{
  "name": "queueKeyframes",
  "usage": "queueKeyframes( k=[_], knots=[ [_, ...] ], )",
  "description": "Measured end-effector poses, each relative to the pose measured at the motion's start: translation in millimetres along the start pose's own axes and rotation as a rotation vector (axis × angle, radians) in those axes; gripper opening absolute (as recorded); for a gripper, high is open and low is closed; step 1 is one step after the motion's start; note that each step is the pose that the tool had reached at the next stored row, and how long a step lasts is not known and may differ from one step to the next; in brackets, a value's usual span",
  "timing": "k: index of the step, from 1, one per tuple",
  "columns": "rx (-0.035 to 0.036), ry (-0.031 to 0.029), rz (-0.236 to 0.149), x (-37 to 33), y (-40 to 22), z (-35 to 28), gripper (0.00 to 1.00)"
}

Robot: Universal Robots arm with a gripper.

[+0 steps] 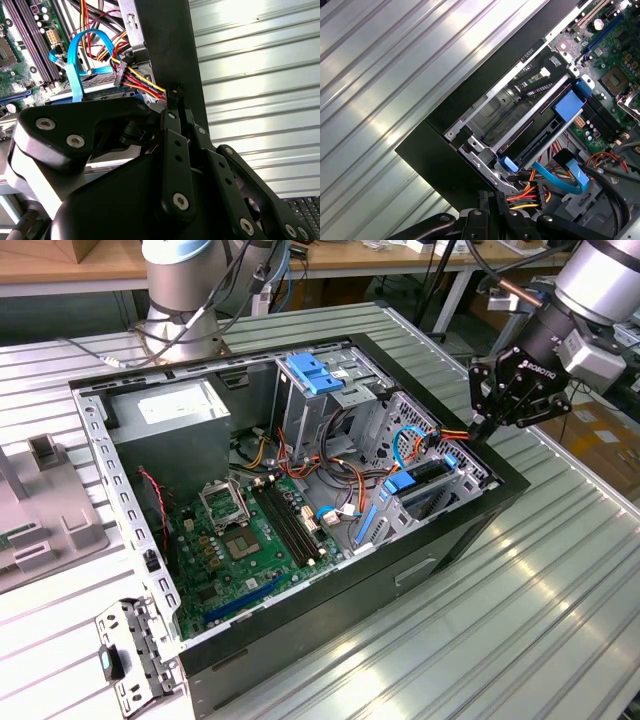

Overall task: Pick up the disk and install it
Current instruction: 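Insert the first disk wire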

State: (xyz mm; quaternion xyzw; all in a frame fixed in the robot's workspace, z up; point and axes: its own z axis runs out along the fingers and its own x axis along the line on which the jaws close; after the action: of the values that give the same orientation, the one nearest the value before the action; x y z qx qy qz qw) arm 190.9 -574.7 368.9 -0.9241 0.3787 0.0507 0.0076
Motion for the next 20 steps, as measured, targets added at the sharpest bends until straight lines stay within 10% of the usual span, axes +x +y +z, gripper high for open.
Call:
queueKeyframes(
  k=[10, 20],
  knots=[
    [0.0290, -0.0289, -0.004, -0.7, -0.3, -2.2, 0.17],
    [0.0330, -0.0328, -0.004, -3.6, 3.1, -1.8, 0.17]
  ],
)
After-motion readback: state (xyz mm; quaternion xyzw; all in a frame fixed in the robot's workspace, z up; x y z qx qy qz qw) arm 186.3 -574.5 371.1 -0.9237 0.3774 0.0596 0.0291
